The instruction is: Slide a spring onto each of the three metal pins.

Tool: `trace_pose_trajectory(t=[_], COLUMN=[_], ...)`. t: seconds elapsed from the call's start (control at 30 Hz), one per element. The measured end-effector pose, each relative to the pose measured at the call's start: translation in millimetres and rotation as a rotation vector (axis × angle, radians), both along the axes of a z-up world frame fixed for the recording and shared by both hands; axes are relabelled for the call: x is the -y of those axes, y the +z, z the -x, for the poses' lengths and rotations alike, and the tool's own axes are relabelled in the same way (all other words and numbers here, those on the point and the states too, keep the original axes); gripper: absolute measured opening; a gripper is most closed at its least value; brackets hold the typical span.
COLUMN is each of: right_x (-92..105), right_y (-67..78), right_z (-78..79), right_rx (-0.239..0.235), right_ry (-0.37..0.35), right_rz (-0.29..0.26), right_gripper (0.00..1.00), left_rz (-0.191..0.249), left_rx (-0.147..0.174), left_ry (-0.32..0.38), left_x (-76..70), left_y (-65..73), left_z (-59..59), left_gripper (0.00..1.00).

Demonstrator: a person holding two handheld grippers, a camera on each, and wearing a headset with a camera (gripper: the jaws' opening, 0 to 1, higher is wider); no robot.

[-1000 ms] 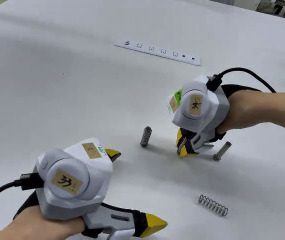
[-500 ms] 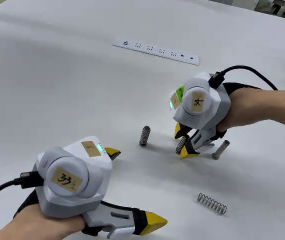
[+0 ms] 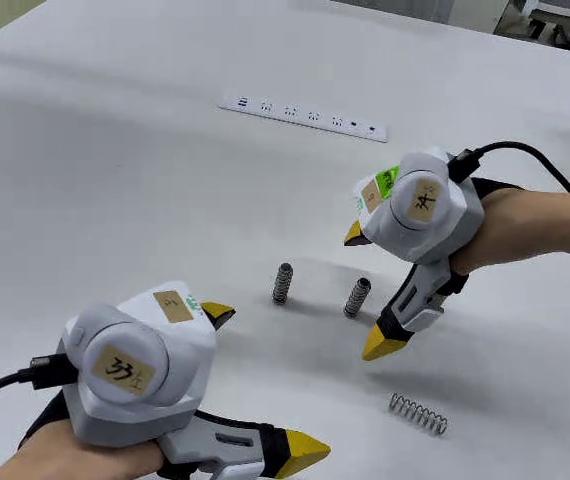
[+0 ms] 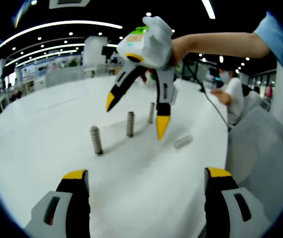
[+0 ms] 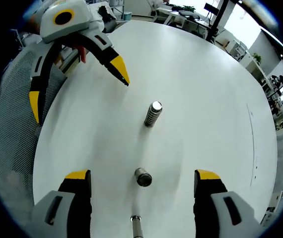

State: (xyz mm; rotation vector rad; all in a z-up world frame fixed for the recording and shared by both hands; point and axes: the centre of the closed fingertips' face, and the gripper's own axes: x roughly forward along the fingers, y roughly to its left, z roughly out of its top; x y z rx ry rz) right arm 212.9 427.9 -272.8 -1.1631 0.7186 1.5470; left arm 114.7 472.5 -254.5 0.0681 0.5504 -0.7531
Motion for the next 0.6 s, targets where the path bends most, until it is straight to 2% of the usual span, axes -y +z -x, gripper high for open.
trace_pose_trajectory(t=[0.23,0.37,0.6], right_x=[13.4,20.6,37.7], right_y=[10.5,16.5,22.1], right_z=[-3.0,-1.4,6.5], right_rx=[0.036,0.025,0.014], right_ry=[-0.087,-0.136,-0.189], right_rz=[-0.072,-0.115,-0.150], right_gripper=[0.99,0.99,0.99], left_rz=[-0.005,-0.011,-0.019], left_rx=[0.009,0.011,0.016], left_ry=[0.006,0.003,0.005], left_x=[-1.2,-1.7,-3.2], left_y=[4.2,5.8,7.8], left_z=[-0.9,-1.1,-2.3], left_gripper=[0.98,0.98,0.98])
